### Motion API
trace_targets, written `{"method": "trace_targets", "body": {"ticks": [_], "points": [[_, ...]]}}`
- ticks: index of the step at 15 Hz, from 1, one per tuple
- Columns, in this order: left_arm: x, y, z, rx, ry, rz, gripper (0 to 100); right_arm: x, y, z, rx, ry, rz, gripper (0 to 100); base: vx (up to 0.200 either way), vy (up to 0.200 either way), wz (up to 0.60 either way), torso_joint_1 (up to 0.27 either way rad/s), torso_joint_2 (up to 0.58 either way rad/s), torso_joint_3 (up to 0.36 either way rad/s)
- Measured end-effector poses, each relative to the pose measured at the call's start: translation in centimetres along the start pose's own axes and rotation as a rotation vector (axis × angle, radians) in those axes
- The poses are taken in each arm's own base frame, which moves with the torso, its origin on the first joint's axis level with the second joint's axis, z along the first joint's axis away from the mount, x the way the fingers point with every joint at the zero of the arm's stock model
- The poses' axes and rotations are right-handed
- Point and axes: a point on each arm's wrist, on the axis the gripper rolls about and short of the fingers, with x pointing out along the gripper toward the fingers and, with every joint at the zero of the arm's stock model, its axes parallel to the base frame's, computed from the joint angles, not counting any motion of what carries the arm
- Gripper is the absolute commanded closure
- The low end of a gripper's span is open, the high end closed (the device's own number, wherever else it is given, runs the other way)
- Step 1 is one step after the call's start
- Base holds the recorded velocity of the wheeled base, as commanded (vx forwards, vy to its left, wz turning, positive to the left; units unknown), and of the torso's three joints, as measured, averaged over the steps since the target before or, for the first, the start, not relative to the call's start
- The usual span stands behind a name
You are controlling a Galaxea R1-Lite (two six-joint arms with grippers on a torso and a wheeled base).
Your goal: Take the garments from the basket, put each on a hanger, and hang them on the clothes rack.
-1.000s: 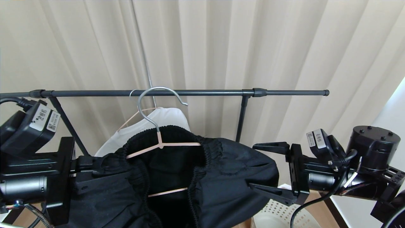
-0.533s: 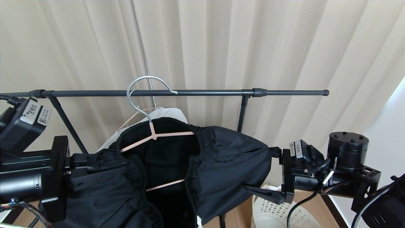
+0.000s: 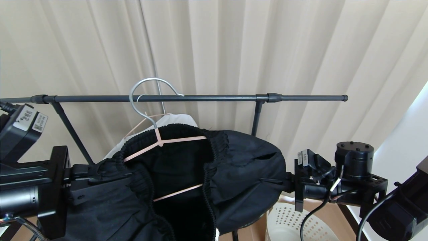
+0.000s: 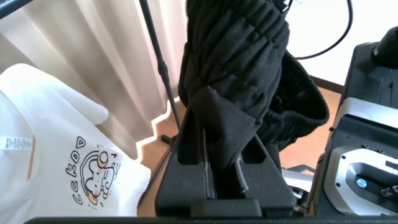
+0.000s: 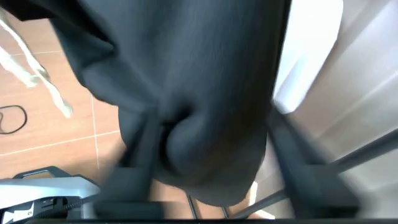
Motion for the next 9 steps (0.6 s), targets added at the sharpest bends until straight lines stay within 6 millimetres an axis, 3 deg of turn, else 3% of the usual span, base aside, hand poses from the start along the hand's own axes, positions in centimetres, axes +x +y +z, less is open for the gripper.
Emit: {"method": "trace_targets", "body": {"ticks": [9], "points": [[-1.3, -0.9, 0.9, -0.036, -0.046, 0.019, 100, 1.0, -1.9, -2.1, 0.037, 0.048, -0.058, 100, 0.0, 0.0, 0.0, 0.0, 0.0, 0.0]]}}
